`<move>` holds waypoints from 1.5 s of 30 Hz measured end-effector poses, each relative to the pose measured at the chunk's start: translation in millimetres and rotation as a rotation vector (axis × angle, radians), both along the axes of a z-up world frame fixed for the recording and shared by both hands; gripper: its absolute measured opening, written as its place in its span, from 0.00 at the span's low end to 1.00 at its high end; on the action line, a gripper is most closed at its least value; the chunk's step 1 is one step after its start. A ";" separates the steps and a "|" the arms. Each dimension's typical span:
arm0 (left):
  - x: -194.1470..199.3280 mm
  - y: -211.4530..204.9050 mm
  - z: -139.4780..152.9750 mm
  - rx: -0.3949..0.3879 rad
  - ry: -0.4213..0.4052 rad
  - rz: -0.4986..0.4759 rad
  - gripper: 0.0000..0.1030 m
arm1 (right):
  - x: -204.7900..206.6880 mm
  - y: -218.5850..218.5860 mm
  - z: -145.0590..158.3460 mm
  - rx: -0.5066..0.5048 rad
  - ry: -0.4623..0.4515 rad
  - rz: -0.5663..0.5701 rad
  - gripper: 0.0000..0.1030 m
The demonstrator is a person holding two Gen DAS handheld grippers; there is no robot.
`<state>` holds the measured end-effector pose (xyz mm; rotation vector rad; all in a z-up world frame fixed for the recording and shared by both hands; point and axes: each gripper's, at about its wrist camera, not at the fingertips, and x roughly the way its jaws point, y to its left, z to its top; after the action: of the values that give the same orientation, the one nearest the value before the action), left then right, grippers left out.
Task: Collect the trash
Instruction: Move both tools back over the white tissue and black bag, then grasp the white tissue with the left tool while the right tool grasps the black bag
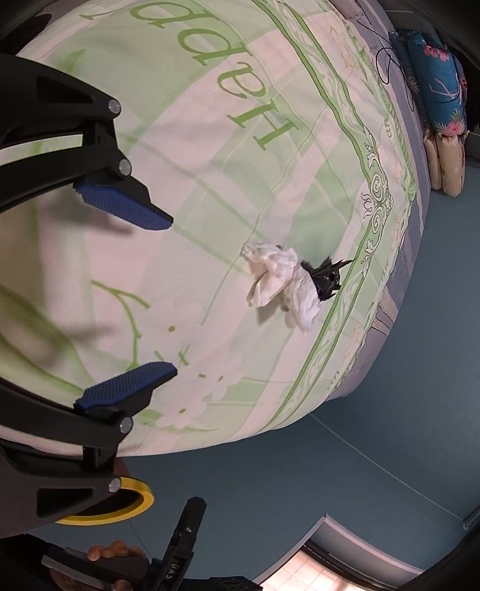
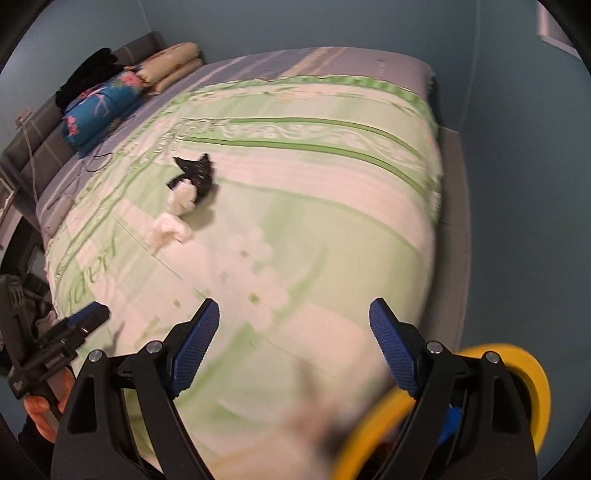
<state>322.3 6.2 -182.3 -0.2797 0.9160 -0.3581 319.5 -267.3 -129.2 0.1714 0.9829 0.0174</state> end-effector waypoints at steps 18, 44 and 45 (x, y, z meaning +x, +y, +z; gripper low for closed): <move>106.0 -28.2 -7.5 0.047 -0.009 0.061 0.71 | 169.1 48.3 -20.1 0.035 0.067 0.084 0.77; 177.8 -35.5 -56.2 0.049 0.112 0.154 0.36 | 314.6 125.1 -70.2 0.046 0.294 0.152 0.77; 176.1 -34.5 -56.2 0.047 0.111 0.151 0.36 | 315.1 131.0 -72.7 0.043 0.298 0.161 0.77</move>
<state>498.3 -28.3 -238.5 -0.3265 1.0047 -0.1828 634.5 -136.3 -201.9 0.1364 1.2923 0.1645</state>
